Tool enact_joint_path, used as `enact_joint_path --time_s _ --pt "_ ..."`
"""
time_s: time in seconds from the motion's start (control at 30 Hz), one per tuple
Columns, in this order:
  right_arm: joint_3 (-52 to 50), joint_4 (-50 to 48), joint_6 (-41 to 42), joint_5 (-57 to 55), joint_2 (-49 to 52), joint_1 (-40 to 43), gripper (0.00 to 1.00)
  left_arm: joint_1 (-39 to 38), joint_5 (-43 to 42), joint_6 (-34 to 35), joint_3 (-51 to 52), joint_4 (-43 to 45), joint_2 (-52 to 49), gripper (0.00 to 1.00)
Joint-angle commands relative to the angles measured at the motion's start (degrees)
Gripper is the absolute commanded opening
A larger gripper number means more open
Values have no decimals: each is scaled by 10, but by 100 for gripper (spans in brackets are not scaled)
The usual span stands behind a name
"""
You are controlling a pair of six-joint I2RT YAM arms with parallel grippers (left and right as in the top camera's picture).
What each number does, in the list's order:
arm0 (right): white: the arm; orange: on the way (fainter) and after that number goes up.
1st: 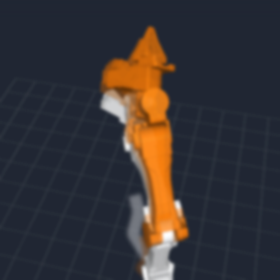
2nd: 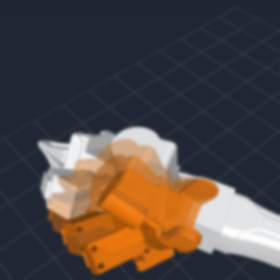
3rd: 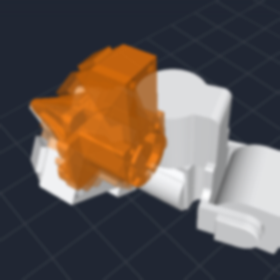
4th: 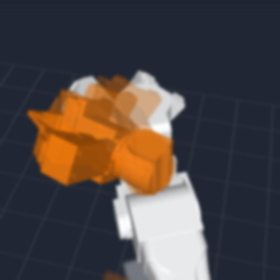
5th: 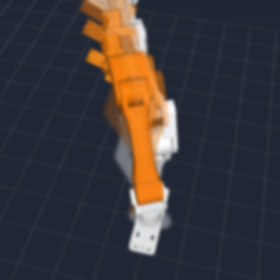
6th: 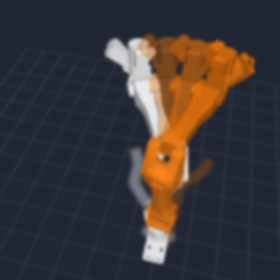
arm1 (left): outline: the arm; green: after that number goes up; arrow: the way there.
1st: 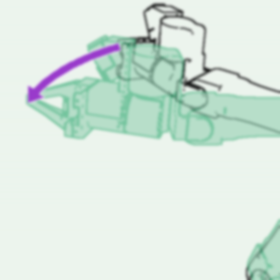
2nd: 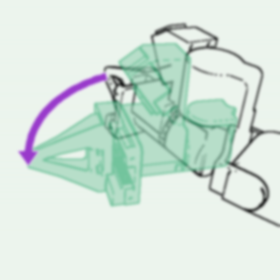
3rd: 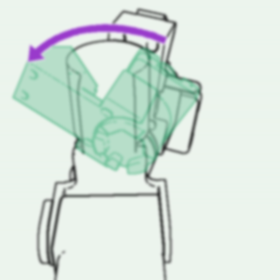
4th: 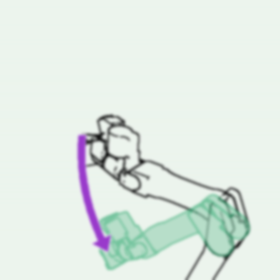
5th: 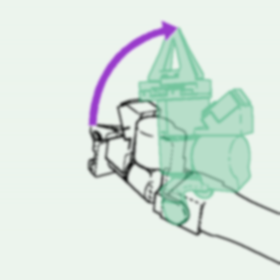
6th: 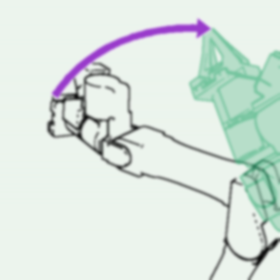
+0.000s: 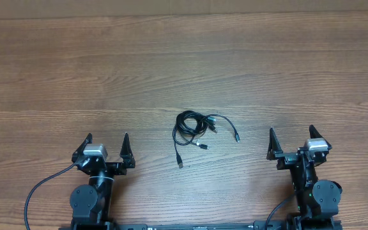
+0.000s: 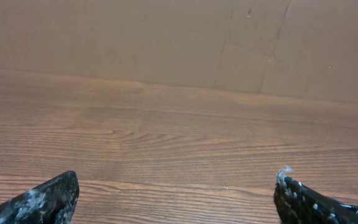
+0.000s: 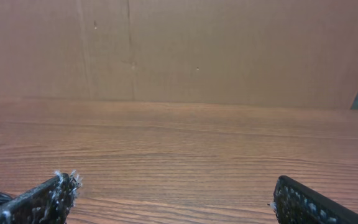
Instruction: Untangle cables
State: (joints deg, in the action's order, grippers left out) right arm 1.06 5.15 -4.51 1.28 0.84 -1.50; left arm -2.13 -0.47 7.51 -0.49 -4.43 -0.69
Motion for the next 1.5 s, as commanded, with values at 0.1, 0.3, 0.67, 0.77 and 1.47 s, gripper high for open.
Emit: enact_joint_path --time_s 0.1,0.3,0.67,0.77,1.47 --pt "-6 -3 -3 3 -7 3 100 2 -6 3 2 0 4 99" --pt "-6 -3 -3 3 -7 3 100 2 -6 3 2 0 4 99" --pt "-6 -3 -3 3 -7 3 100 2 -6 3 2 0 4 100" --pt "-6 -3 -3 3 -7 3 100 2 -6 3 2 0 4 99" --pt "-6 -3 -3 3 -7 3 100 2 -6 4 2 12 4 100"
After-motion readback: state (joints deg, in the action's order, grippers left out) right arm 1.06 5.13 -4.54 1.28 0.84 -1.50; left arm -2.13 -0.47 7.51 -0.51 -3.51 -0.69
